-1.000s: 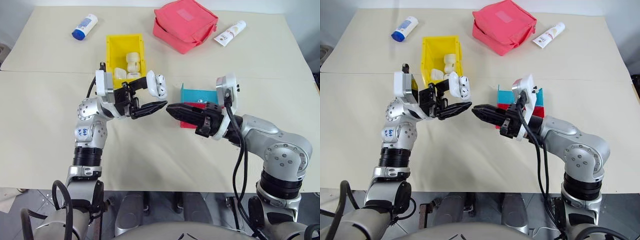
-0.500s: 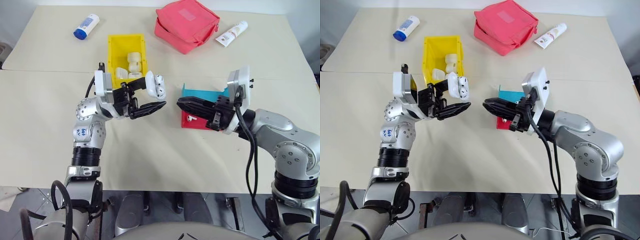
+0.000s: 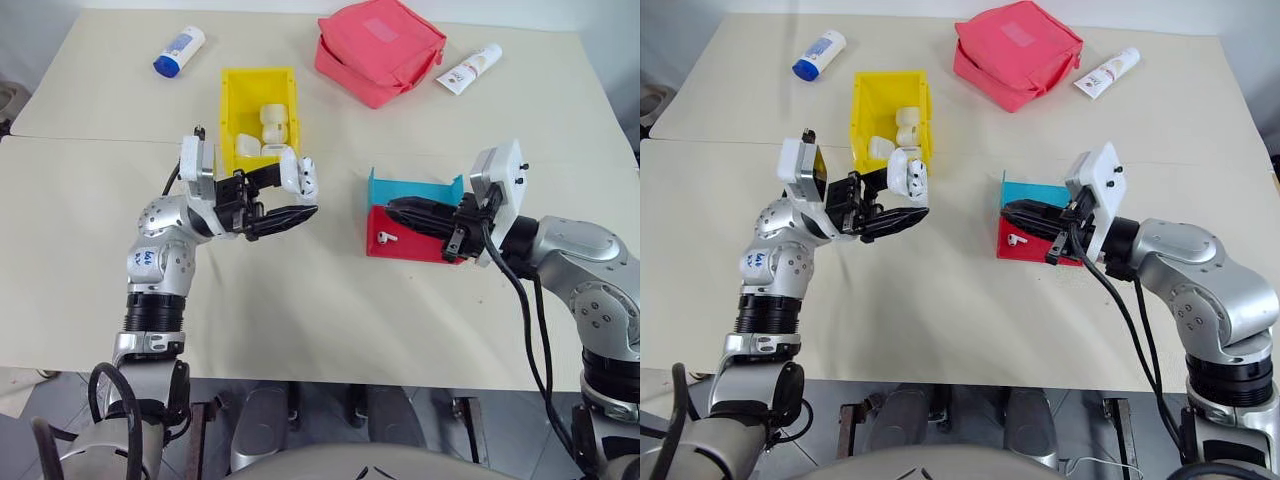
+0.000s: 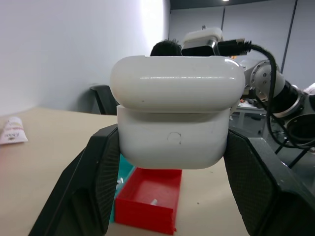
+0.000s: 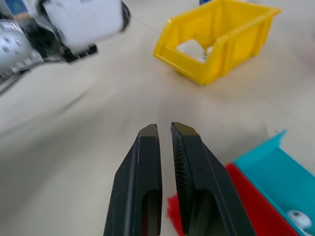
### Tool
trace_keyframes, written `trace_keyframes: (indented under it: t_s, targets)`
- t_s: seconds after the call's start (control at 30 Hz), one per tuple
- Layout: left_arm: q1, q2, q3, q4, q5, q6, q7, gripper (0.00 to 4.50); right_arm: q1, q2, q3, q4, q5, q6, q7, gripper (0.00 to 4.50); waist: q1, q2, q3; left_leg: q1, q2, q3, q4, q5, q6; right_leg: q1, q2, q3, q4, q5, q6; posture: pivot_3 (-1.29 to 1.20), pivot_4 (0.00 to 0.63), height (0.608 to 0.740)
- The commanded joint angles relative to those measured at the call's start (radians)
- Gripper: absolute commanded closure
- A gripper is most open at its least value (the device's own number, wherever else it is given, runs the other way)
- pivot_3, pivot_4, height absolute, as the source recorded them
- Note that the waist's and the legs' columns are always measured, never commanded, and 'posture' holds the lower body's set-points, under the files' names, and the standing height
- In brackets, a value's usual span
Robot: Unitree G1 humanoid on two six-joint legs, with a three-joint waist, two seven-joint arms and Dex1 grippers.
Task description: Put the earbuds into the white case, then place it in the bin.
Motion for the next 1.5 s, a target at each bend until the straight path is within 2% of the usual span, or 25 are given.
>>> trace_keyframes:
  t_s: [0.03,0.07,0.1,0.13,0.3,0.43,0.53,0.67,0.8,0.97,1.1,1.5]
  targets:
    - [-0.006,0.013,0.009,-0.045,-0.036,0.027,-0.019,1.73,0.021,-0.026,-0.009,-0.034,-0.036,-0.046,0.009,4.06,0.002,0.000,0.000,0.000,0.000,0.000,0.000,0.000,0.000,0.000,0.000,0.000,0.000,0.000,0.000,0.00,0.150,0.740]
    - [-0.009,0.016,0.008,-0.045,-0.036,0.032,-0.025,1.73,0.024,-0.033,-0.007,-0.034,-0.045,-0.042,0.002,4.06,0.002,0.000,0.000,0.000,0.000,0.000,0.000,0.000,0.000,0.000,0.000,0.000,0.000,0.000,0.000,0.00,0.150,0.740]
    - [-0.013,0.019,0.006,-0.041,-0.035,0.035,-0.031,1.73,0.025,-0.036,-0.009,-0.034,-0.050,-0.040,-0.002,4.41,0.002,0.000,0.000,0.000,0.000,0.000,0.000,0.000,0.000,0.000,0.000,0.000,0.000,0.000,0.000,0.00,0.150,0.740]
    - [-0.017,0.022,0.004,-0.037,-0.033,0.038,-0.037,1.73,0.027,-0.040,-0.014,-0.039,-0.052,-0.039,-0.001,4.48,0.002,0.000,0.000,0.000,0.000,0.000,0.000,0.000,0.000,0.000,0.000,0.000,0.000,0.000,0.000,0.00,0.150,0.740]
    - [-0.040,0.034,-0.021,-0.010,0.017,-0.009,-0.066,1.73,-0.027,-0.056,-0.025,-0.087,-0.031,0.000,-0.025,4.48,0.002,0.000,0.000,0.000,0.000,0.000,0.000,0.000,0.000,0.000,0.000,0.000,0.000,0.000,0.000,0.00,0.150,0.740]
    - [-0.078,0.042,-0.074,0.043,0.125,-0.100,-0.054,1.73,-0.174,-0.066,-0.001,-0.128,-0.001,0.074,-0.058,4.48,0.000,0.000,0.000,0.000,0.000,0.000,0.000,0.000,0.000,0.000,0.000,0.000,0.000,0.000,0.000,0.00,0.150,0.740]
    - [-0.118,0.038,-0.113,0.080,0.200,-0.138,-0.013,1.73,-0.327,-0.054,0.060,-0.138,0.017,0.147,-0.078,4.48,-0.002,0.000,0.000,0.000,0.001,0.000,0.000,0.000,0.000,-0.001,0.001,0.000,0.000,0.000,0.000,0.00,0.150,0.740]
    - [-0.158,0.033,-0.156,0.117,0.268,-0.196,0.002,1.73,-0.466,0.018,0.154,-0.129,0.030,0.213,-0.111,4.48,-0.001,0.000,0.000,0.000,0.001,0.000,0.000,0.000,0.000,0.000,0.001,0.000,0.000,0.000,0.000,0.00,0.150,0.740]
    - [-0.181,0.026,-0.180,0.155,0.309,-0.205,0.023,1.73,-0.565,0.045,0.305,-0.083,-0.049,0.249,-0.111,4.48,-0.001,0.000,0.000,-0.001,0.000,0.000,0.000,0.000,0.000,-0.001,0.001,0.000,0.000,0.000,0.000,0.00,0.150,0.740]
    - [-0.197,0.023,-0.196,0.198,0.332,-0.236,0.015,1.73,-0.597,0.088,0.394,-0.026,-0.137,0.199,-0.097,4.48,-0.001,0.000,0.000,-0.001,0.000,0.000,0.000,0.000,0.000,-0.001,0.000,0.000,0.000,0.000,0.000,0.00,0.150,0.740]
    - [-0.192,0.019,-0.194,0.197,0.323,-0.243,-0.003,1.73,-0.594,0.075,0.440,0.010,-0.203,0.166,-0.063,4.48,-0.002,0.000,0.000,-0.001,0.000,0.001,0.000,0.000,0.000,-0.002,0.001,0.000,0.001,0.000,0.000,0.00,0.150,0.740]
    - [-0.157,0.042,-0.151,0.156,0.295,-0.226,0.013,1.73,-0.518,-0.037,0.419,-0.015,-0.275,0.196,-0.003,4.48,-0.001,0.000,0.000,-0.001,0.000,0.001,0.000,0.000,0.000,-0.002,0.001,0.000,0.001,0.000,0.000,0.00,0.150,0.740]
